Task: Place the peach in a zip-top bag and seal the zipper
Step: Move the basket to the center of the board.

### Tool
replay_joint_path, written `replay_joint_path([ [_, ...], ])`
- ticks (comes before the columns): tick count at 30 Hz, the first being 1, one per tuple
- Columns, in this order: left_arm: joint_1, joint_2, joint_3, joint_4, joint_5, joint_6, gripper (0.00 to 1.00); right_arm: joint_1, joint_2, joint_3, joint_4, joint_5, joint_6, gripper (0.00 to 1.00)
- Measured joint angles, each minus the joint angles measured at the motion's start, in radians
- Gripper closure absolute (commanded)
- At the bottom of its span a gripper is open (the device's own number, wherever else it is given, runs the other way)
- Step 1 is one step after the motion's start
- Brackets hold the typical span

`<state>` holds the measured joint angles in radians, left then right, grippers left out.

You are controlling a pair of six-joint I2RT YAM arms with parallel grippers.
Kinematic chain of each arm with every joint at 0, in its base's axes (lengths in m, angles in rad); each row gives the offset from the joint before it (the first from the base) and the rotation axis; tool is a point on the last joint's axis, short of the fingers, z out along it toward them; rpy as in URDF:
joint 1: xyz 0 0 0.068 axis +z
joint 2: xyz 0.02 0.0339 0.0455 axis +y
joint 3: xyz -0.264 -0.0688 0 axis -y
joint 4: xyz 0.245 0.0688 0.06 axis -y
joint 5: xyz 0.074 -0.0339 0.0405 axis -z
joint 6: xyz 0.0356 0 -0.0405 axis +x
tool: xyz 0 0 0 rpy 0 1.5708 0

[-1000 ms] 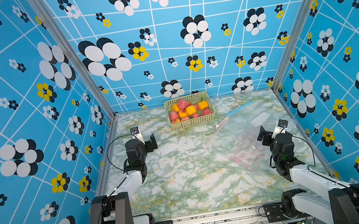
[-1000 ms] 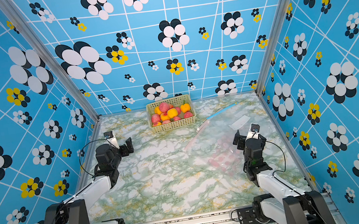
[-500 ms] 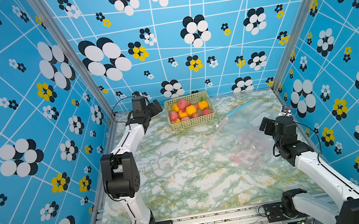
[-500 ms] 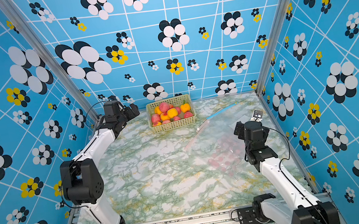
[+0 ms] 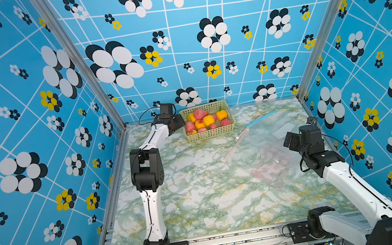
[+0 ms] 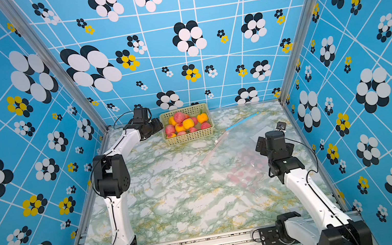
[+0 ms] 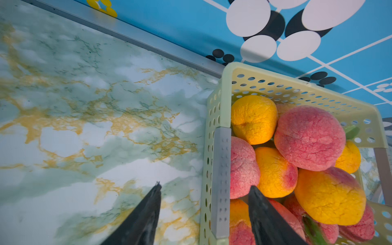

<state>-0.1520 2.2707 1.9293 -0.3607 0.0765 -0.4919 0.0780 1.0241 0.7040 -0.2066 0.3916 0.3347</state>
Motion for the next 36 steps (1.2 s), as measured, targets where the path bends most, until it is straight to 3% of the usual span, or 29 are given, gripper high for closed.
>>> replay_joint_path([
  [7,-0.004,0.054,0.043,-0.017,0.026,-0.023,0.49,0.007,0.046,0.042,-0.026,-0.025,0.0,0.01],
  [13,-0.009,0.069,0.049,-0.022,0.045,-0.047,0.77,0.02,0.132,0.108,-0.07,-0.035,0.003,0.01],
  [16,-0.013,0.064,0.032,-0.004,0.043,-0.046,0.85,0.027,0.163,0.138,-0.086,-0.037,0.004,0.0],
  [22,-0.008,-0.047,-0.159,0.058,0.001,-0.066,0.97,0.074,0.195,0.171,-0.111,-0.043,0.014,0.01],
  [36,0.014,-0.515,-0.745,0.056,-0.171,-0.152,1.0,0.11,0.31,0.34,-0.299,-0.084,0.026,0.01],
])
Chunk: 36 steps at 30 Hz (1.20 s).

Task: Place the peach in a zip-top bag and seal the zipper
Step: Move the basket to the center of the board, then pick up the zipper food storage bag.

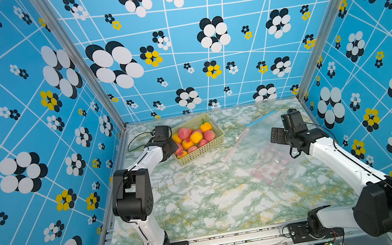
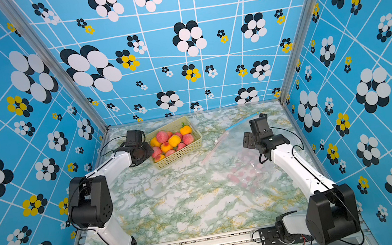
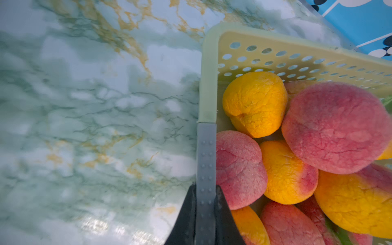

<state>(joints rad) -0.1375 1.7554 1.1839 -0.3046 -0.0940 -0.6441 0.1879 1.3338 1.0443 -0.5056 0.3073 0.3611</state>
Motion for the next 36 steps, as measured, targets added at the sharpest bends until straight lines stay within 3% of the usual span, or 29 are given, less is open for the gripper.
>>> replay_joint_path([
  [6,-0.005,-0.159,-0.163,-0.026,-0.05,-0.058,0.96,0.032,0.161,0.109,-0.092,-0.026,-0.037,0.04],
  [12,-0.047,-0.248,-0.245,-0.043,-0.095,-0.109,0.67,0.054,0.348,0.21,-0.147,-0.025,-0.098,0.01],
  [18,-0.05,-0.314,-0.267,-0.039,-0.098,-0.143,0.51,0.054,0.524,0.337,-0.204,0.024,-0.176,0.01],
  [27,-0.051,-0.387,-0.267,-0.04,-0.101,-0.149,0.4,0.054,0.679,0.439,-0.235,0.122,-0.269,0.01],
  [30,-0.051,-0.421,-0.267,-0.04,-0.101,-0.148,0.39,0.054,0.706,0.452,-0.239,0.163,-0.297,0.1],
  [33,-0.051,-0.451,-0.267,-0.04,-0.101,-0.141,0.38,0.054,0.734,0.465,-0.237,0.196,-0.324,0.28],
  [36,-0.051,-0.473,-0.267,-0.042,-0.101,-0.134,0.37,0.054,0.746,0.466,-0.232,0.217,-0.348,0.54],
])
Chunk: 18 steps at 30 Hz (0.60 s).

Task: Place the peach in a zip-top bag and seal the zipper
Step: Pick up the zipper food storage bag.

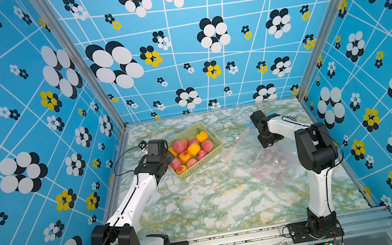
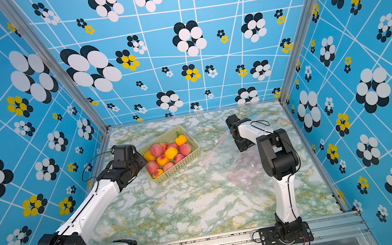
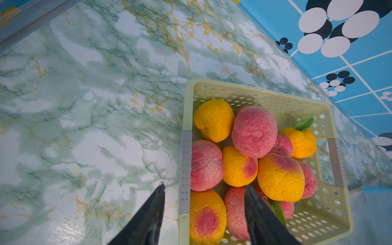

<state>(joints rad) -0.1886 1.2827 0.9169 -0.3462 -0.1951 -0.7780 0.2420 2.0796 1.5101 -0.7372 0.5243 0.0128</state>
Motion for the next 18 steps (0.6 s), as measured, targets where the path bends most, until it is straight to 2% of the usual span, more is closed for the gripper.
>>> replay_joint_path([
  [4,0.0,-0.026,0.0,-0.006,0.002,0.008,0.37,0.0,0.001,0.0,0.026,0.032,-0.021,0.88],
  [6,0.001,-0.037,0.0,-0.01,0.006,0.011,0.37,0.0,0.001,-0.003,0.045,0.047,-0.028,1.0],
  [10,0.003,-0.045,0.002,-0.02,0.025,0.011,0.38,0.004,-0.059,-0.075,0.116,0.061,-0.037,1.0],
  [18,0.006,-0.045,0.059,-0.013,0.128,-0.029,0.38,0.076,-0.44,-0.341,0.332,0.042,-0.086,1.0],
])
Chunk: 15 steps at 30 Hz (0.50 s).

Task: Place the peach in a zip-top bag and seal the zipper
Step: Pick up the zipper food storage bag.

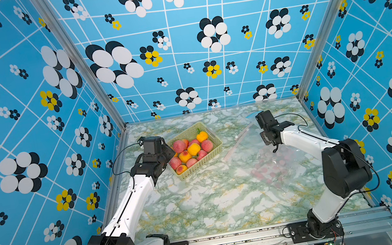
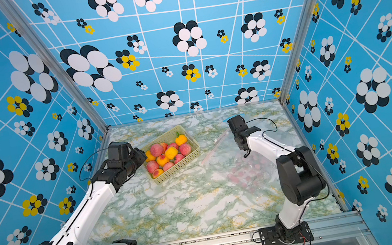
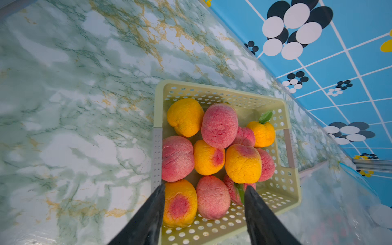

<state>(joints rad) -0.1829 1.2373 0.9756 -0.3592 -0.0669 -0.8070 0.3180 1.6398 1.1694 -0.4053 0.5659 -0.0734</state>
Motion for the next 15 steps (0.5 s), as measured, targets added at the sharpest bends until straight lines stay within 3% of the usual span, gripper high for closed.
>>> replay_joint_path([
  [9,-0.045,0.006,0.036,0.077,0.125,-0.092,0.36,0.02,-0.311,-0.229,0.261,-0.261,0.029,1.0],
  [15,-0.126,0.087,0.061,0.183,0.193,-0.166,0.07,0.022,-0.416,-0.376,0.435,-0.452,0.062,1.0],
])
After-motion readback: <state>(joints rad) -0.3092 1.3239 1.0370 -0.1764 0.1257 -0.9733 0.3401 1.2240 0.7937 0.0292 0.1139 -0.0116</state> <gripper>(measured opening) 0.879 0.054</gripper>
